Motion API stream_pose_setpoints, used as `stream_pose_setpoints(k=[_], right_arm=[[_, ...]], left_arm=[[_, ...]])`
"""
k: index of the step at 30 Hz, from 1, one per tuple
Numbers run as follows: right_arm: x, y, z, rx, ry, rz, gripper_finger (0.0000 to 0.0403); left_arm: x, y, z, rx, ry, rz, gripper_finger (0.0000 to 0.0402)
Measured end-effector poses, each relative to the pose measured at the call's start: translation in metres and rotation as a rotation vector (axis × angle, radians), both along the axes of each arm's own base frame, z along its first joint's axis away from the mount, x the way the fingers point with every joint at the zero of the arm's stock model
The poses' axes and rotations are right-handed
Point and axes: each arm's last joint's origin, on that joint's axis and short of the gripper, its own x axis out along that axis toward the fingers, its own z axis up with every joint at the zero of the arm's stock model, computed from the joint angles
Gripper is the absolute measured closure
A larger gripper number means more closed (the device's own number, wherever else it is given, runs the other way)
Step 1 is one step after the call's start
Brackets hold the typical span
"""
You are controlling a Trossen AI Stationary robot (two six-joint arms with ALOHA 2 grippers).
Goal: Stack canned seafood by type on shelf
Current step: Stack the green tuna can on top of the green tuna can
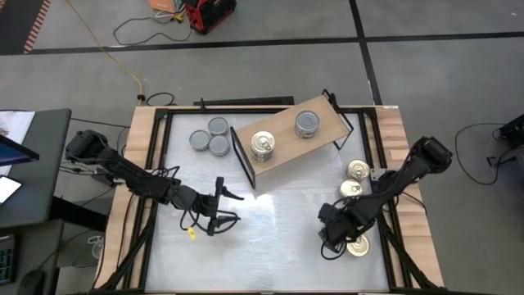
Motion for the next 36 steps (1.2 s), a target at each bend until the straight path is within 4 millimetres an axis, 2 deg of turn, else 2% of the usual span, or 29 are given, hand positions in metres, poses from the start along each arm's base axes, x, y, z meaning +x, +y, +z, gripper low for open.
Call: stream_pose_setpoints(k=[4, 7, 10, 15, 21, 28, 36], right_arm=[[0.000, -0.018, 0.018, -0.056, -0.115, 0.008, 0.0216], [-0.002, -0.034, 0.034, -0.087, -0.205, 0.002, 0.0222], [-0.005, -0.053, 0.051, -0.134, -0.302, -0.013, 0.0239], [-0.011, -0.086, 0.082, -0.225, -0.522, -0.027, 0.0239], [-0.019, -0.125, 0.116, -0.327, -0.751, -0.044, 0.0222], [-0.020, -0.164, 0.133, -0.411, -0.855, -0.068, 0.0239], [-0.014, -0.210, 0.136, -0.484, -0.882, -0.094, 0.0231]], left_arm=[[-0.002, 0.001, 0.007, -0.020, -0.031, -0.100, 0.0123], [0.000, 0.005, 0.006, -0.053, -0.025, -0.138, 0.0123], [0.005, 0.008, 0.001, -0.090, 0.004, -0.180, 0.0123], [0.013, 0.007, -0.013, -0.105, 0.037, -0.218, 0.0123], [0.014, 0.005, -0.024, -0.081, -0.053, -0.269, 0.0123], [0.004, 0.011, -0.030, -0.091, -0.072, -0.210, 0.0123], [0.003, 0.013, -0.033, -0.093, -0.059, -0.165, 0.0123]])
